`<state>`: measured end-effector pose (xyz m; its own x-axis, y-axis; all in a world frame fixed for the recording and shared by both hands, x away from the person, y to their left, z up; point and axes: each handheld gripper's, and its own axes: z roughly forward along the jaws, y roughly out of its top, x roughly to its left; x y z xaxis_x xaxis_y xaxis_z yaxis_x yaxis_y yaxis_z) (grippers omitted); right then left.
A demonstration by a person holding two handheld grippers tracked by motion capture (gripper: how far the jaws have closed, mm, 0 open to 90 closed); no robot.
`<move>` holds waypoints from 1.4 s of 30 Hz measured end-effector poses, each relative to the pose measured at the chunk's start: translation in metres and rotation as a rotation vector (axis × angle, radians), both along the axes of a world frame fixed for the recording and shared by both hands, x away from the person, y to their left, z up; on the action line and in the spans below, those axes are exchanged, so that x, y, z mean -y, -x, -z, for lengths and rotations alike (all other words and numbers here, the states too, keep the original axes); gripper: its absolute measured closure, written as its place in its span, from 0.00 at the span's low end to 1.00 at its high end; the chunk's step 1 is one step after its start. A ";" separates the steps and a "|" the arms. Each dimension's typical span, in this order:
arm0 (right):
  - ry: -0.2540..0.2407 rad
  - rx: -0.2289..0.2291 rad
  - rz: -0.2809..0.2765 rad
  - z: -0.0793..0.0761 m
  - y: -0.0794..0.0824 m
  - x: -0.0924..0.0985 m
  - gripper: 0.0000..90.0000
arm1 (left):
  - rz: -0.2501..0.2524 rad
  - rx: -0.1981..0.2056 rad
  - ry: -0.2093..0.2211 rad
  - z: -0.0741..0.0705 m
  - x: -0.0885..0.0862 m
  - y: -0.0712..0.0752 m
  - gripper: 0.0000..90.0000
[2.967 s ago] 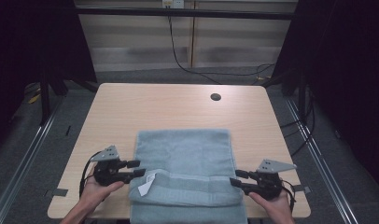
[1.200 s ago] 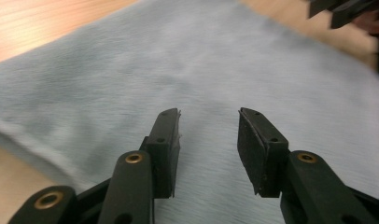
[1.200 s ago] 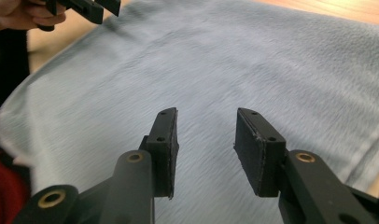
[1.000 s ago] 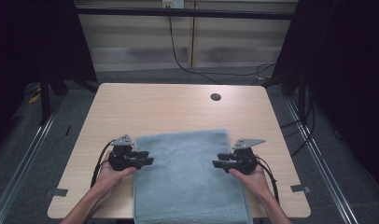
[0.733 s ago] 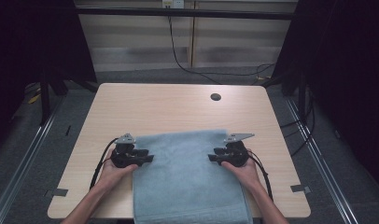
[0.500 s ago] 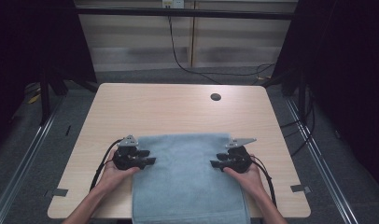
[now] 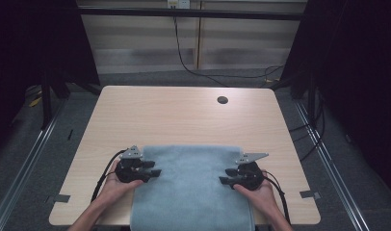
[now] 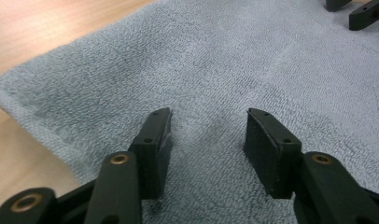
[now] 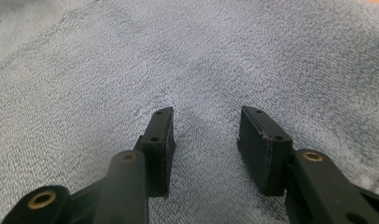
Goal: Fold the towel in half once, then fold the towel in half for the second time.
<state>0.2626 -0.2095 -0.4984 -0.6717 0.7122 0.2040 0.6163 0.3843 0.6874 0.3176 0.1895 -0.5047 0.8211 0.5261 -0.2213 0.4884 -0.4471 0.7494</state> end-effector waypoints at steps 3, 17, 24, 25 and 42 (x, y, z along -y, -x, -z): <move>0.000 -0.007 -0.008 -0.001 0.009 0.000 0.62 | 0.021 -0.003 -0.032 -0.003 0.002 0.008 0.55; -0.073 0.101 0.082 -0.034 -0.020 0.037 0.52 | -0.098 0.011 0.011 -0.029 -0.021 -0.027 0.51; -0.073 0.070 0.125 -0.019 -0.056 0.053 0.44 | -0.161 -0.007 0.011 -0.020 -0.027 -0.051 0.42; -0.075 0.071 0.125 -0.017 -0.058 0.054 0.43 | -0.156 -0.016 -0.007 -0.016 -0.027 -0.053 0.41; -0.047 0.022 0.124 0.005 -0.068 0.049 0.46 | -0.141 -0.004 -0.032 0.002 -0.026 -0.058 0.44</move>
<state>0.3306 -0.2586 -0.5037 -0.5834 0.7803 0.2252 0.6420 0.2732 0.7164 0.3751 0.2153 -0.5064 0.7375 0.6432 -0.2058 0.5512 -0.3972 0.7337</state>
